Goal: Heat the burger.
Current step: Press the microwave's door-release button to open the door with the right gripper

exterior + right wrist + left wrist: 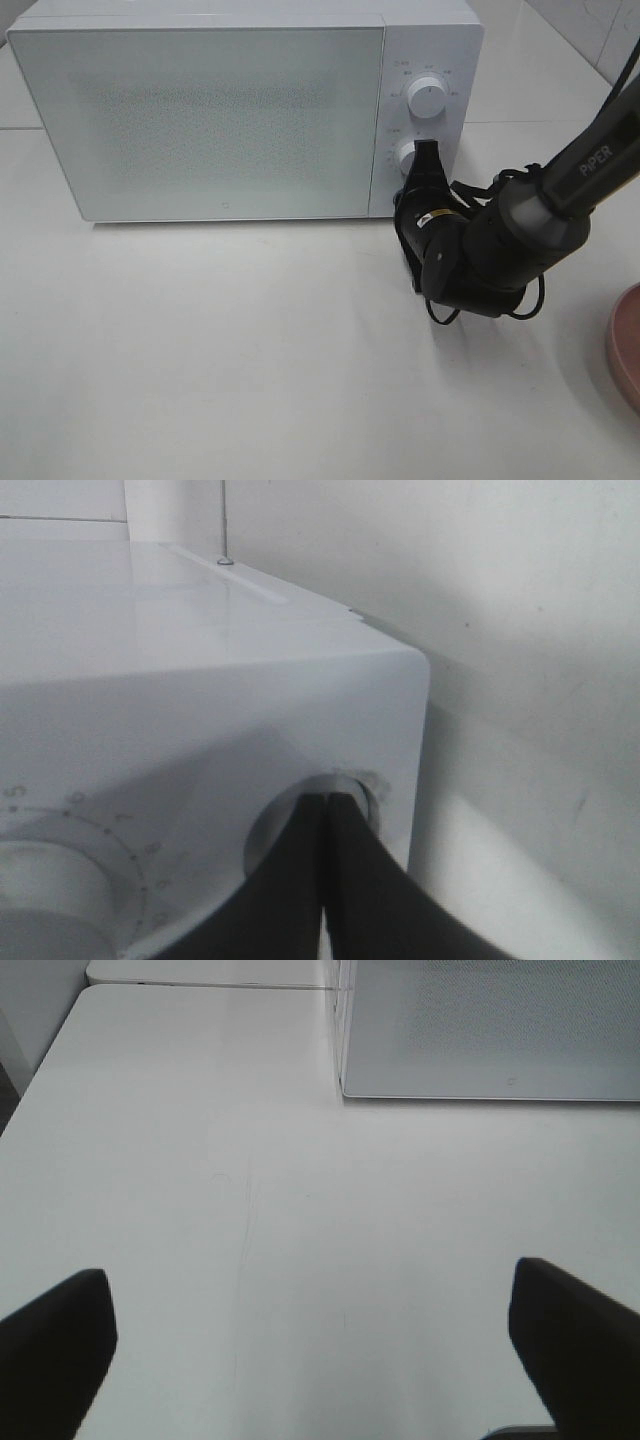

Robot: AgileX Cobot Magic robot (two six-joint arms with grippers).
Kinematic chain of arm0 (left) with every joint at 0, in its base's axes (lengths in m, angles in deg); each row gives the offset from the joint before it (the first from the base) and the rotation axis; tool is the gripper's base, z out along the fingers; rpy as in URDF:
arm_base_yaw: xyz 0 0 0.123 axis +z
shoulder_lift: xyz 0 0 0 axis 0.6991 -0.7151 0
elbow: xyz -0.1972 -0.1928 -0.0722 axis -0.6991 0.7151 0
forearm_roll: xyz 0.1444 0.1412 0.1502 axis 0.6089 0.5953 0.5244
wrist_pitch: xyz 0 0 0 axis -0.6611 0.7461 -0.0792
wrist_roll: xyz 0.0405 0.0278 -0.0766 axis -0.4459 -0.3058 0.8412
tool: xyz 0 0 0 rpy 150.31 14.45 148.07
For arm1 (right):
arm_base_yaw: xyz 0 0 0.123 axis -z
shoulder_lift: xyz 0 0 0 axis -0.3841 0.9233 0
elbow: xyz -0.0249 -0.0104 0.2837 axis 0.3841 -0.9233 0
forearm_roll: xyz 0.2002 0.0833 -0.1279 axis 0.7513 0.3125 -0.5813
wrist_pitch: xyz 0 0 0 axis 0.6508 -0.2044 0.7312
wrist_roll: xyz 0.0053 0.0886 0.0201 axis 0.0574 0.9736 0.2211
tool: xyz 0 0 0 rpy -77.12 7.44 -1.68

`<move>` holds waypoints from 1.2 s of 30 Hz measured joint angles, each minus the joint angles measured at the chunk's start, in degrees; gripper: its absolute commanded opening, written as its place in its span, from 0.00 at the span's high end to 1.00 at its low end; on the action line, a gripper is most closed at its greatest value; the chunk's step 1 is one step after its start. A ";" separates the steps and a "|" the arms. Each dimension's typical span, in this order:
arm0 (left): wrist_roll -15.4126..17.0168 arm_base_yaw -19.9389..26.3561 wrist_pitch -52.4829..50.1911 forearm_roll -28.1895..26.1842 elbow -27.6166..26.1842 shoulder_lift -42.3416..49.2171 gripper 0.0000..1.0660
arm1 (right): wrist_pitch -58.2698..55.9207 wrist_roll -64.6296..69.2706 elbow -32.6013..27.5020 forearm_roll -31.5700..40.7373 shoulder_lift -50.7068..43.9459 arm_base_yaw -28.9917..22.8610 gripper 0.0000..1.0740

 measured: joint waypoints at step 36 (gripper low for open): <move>0.00 0.00 0.00 0.00 0.00 0.00 0.06 | -4.35 -4.53 4.70 6.65 0.69 -0.57 1.00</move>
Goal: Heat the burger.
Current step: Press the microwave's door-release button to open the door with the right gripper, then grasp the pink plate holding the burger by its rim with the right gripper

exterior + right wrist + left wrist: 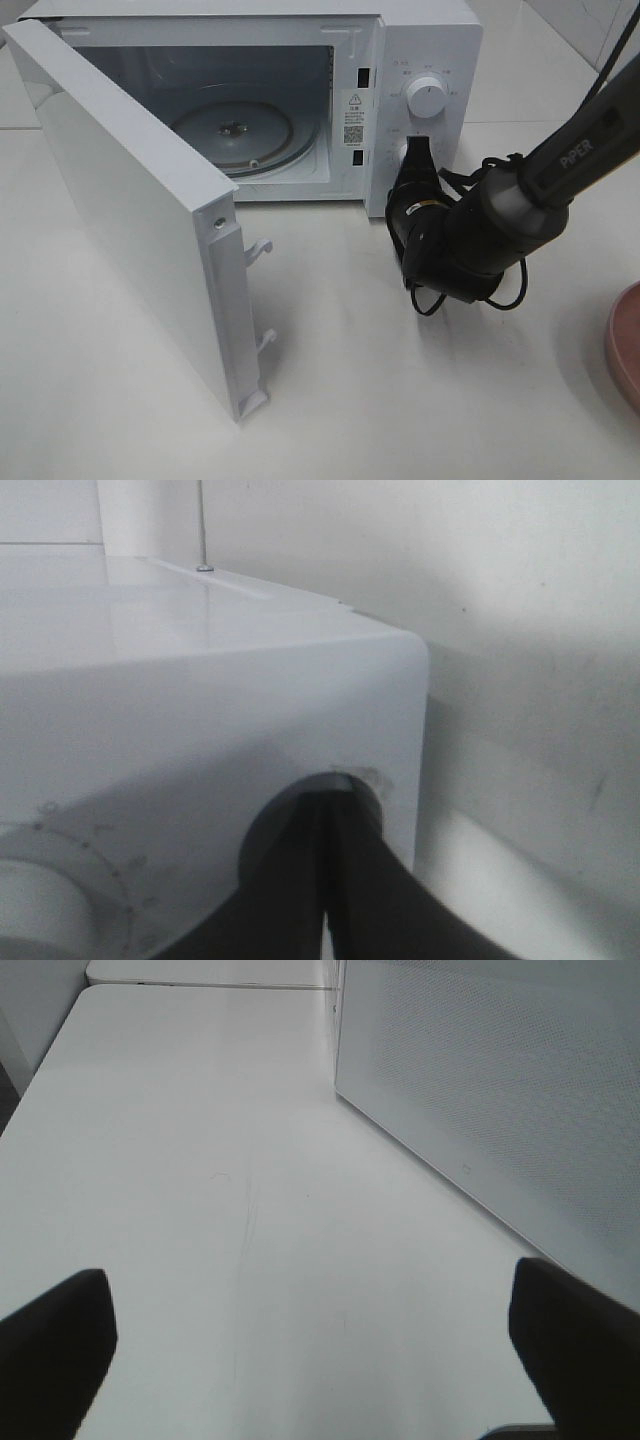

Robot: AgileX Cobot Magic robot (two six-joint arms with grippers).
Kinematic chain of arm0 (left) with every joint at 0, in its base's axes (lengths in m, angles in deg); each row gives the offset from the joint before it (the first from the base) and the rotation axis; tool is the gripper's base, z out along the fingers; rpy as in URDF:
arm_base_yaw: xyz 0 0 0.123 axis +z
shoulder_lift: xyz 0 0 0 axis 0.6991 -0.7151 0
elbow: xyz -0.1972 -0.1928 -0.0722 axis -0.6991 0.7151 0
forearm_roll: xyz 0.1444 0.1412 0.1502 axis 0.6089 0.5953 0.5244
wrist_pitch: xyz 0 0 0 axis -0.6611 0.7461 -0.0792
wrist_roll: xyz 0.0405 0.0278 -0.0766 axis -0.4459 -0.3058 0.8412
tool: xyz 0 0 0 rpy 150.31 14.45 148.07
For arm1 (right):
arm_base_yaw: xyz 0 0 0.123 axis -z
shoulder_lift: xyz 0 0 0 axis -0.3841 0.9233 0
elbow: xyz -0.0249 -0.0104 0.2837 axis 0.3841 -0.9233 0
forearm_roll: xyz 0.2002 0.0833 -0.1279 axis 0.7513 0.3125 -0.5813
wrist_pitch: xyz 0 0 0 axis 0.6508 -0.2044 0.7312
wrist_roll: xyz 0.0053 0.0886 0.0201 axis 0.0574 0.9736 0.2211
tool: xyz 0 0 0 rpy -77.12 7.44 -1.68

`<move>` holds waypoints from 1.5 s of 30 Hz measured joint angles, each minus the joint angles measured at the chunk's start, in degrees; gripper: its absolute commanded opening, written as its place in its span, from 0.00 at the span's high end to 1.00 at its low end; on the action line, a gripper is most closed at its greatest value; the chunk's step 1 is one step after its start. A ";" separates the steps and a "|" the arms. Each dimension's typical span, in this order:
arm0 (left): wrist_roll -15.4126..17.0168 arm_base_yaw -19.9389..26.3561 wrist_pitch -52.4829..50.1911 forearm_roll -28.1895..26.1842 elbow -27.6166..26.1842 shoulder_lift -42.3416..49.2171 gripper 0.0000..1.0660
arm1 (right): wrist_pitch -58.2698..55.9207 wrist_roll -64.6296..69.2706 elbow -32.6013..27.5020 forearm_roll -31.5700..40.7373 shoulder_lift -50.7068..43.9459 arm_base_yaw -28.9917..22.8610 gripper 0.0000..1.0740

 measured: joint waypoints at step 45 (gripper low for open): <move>0.00 0.00 0.00 0.00 0.00 0.00 0.06 | -52.48 -63.43 -15.01 -6.25 -29.91 5.16 0.98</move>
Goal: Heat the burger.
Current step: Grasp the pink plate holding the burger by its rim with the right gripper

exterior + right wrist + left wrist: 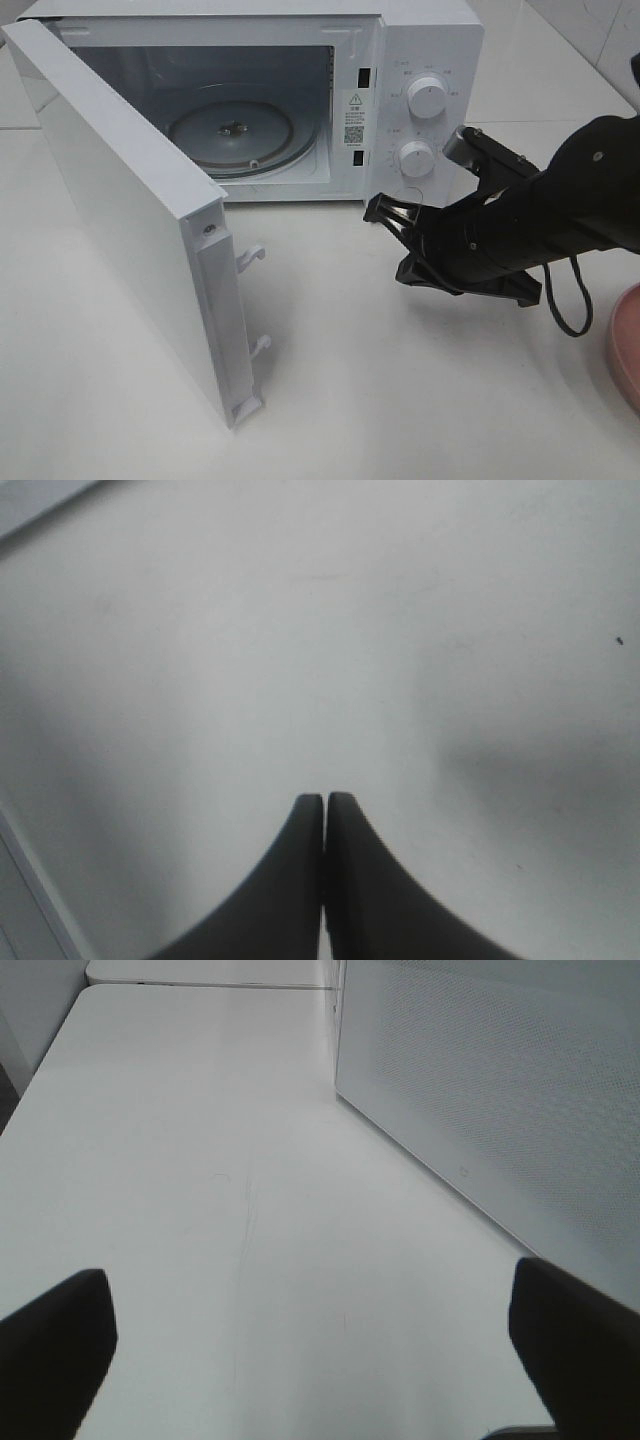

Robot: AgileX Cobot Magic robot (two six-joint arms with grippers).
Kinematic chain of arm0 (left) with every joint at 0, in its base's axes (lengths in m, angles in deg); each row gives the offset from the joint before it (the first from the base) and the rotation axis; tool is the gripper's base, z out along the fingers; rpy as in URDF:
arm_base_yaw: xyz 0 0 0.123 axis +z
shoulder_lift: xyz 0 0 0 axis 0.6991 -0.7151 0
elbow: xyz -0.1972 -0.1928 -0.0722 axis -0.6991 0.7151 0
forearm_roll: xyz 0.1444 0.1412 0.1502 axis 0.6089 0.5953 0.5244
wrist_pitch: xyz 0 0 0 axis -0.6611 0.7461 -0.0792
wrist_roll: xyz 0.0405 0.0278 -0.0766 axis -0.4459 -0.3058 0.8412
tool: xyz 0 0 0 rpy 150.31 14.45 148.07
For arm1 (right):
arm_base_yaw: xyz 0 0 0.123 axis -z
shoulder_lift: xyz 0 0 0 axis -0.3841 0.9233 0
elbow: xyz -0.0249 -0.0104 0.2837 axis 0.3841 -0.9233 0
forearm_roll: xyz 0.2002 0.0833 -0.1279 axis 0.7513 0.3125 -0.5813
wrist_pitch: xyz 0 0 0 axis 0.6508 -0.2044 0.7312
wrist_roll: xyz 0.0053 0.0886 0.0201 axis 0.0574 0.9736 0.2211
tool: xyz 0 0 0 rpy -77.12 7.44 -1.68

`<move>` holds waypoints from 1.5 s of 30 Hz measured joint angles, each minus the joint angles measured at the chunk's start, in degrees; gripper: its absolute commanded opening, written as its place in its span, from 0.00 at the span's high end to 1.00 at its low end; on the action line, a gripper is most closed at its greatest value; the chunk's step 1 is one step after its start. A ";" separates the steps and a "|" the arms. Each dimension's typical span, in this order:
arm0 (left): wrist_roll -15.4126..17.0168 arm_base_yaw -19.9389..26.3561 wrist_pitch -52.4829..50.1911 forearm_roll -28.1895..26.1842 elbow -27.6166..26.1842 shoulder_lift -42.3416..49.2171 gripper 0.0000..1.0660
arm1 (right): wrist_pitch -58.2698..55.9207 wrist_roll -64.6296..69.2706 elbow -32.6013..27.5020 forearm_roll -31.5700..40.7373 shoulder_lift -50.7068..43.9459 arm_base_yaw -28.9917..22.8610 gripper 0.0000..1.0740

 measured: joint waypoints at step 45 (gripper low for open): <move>0.00 0.00 0.00 0.00 0.00 0.00 0.06 | -39.94 -5.27 -0.06 -42.86 -18.39 20.11 0.06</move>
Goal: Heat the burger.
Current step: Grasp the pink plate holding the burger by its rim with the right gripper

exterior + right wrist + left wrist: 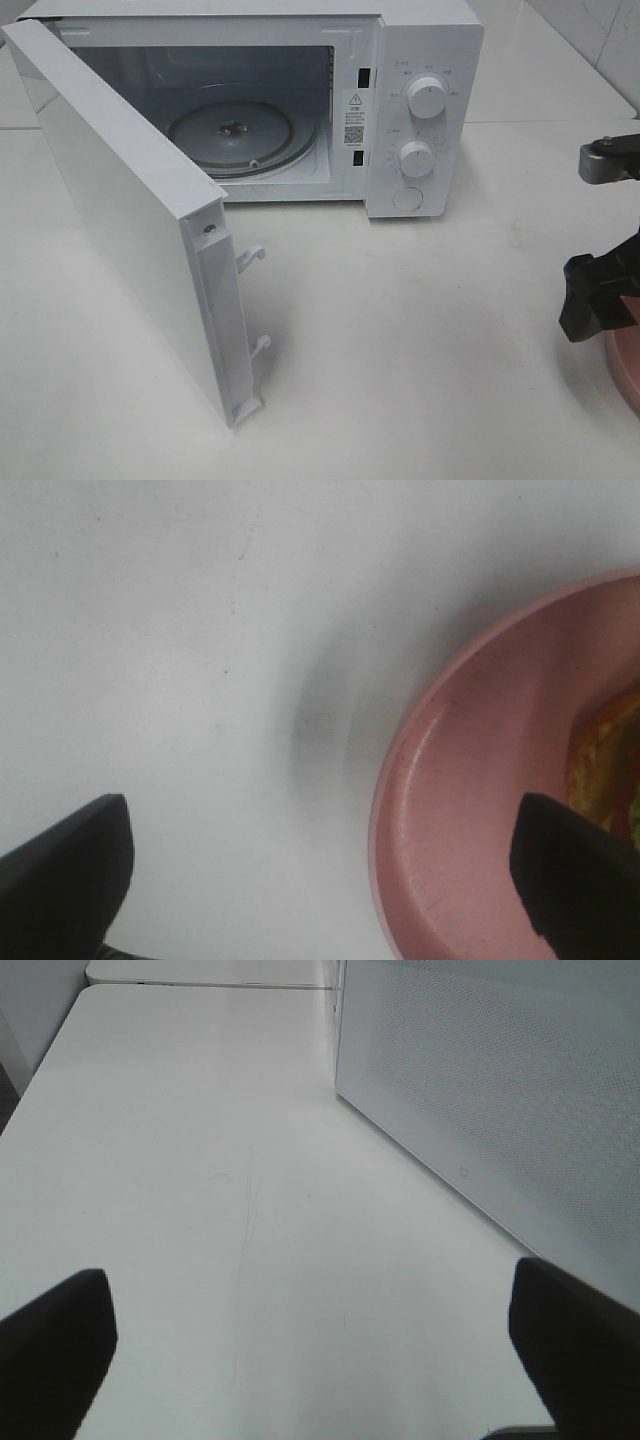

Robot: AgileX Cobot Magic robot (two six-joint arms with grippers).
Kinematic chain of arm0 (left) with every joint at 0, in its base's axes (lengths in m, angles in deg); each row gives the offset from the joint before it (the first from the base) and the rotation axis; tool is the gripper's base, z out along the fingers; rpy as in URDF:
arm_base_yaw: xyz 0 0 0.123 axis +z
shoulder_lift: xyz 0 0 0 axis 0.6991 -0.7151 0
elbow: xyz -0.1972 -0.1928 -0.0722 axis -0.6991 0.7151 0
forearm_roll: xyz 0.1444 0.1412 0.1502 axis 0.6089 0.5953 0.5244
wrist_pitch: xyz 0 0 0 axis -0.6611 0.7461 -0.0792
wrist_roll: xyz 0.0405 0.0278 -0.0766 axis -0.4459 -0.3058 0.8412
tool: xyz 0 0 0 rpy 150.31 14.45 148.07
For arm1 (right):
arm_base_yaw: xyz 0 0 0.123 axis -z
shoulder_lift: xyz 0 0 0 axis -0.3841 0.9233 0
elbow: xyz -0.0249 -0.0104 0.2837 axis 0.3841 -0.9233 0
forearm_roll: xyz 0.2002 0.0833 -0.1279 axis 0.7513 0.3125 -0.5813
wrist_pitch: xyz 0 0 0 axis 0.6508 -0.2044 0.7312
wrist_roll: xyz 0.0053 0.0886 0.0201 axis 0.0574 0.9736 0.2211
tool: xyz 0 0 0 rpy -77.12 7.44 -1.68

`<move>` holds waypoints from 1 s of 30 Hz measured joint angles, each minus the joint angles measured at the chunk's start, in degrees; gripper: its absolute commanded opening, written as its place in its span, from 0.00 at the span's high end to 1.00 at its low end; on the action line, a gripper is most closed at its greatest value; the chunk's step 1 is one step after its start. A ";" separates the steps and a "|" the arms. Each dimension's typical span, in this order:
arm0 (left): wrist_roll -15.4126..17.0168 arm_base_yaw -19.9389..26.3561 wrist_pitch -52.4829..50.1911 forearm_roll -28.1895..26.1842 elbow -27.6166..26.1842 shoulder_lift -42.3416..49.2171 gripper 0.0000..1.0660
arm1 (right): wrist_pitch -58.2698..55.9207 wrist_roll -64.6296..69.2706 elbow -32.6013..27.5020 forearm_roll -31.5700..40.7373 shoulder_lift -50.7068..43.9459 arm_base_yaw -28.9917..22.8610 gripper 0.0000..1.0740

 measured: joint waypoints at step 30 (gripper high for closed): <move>0.00 0.00 0.00 0.00 0.00 0.00 0.06 | 10.03 5.90 -0.57 -5.04 20.97 3.21 0.14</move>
